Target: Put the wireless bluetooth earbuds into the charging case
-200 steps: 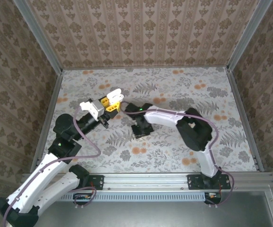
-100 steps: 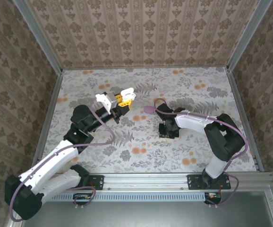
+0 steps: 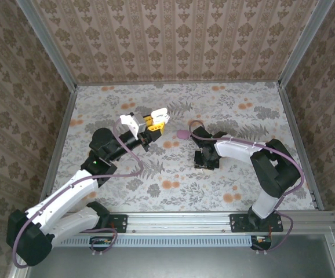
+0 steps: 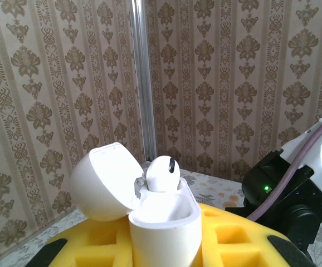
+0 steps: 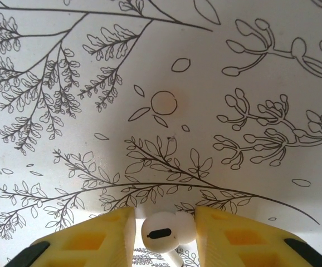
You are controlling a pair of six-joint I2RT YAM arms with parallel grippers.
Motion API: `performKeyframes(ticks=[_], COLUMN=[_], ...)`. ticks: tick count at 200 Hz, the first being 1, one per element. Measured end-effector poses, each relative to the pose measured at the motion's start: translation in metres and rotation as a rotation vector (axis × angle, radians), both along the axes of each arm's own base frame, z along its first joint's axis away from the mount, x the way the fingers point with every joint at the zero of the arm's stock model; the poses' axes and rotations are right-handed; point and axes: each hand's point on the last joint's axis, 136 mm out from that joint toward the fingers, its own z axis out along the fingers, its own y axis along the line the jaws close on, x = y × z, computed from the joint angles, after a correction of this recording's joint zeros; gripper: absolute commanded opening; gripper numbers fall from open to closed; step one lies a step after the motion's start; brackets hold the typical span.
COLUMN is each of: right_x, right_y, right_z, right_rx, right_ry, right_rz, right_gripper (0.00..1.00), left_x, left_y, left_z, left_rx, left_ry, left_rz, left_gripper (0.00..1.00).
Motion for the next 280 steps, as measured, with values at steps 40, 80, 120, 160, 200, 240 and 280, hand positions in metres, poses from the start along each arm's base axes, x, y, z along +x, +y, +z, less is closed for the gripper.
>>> performKeyframes(ticks=[40,80,120,160,200,240,280], right_x=[0.004,0.009,0.009,0.002,0.0,0.003,0.002], right_y=[0.004,0.007,0.006,-0.001,-0.002,0.0,0.0], right_z=[0.004,0.014,0.014,0.011,0.0,0.0,-0.001], right_rx=[0.009,0.002,-0.02,-0.053,-0.079,-0.084,-0.09], right_ry=[-0.009,-0.016,0.001,0.03,0.07,0.074,0.084], right_rz=[0.031,0.087,0.119,0.144,0.182,0.211,0.223], right_gripper=[0.47,0.5,0.5,0.49,0.43,0.42,0.4], left_x=[-0.001,-0.003,-0.003,-0.004,-0.004,-0.004,-0.004], left_y=[0.0,0.001,0.001,0.002,0.003,0.003,0.003], left_z=[-0.001,-0.001,0.0,0.001,0.002,0.001,0.001], left_rx=[0.001,-0.002,-0.003,-0.007,-0.008,-0.007,-0.007], left_ry=[0.001,-0.002,-0.003,-0.006,-0.007,-0.007,-0.007], left_rz=[0.0,-0.004,-0.002,0.003,0.003,0.003,0.003], left_gripper=[0.04,0.04,0.04,0.04,0.04,0.04,0.04])
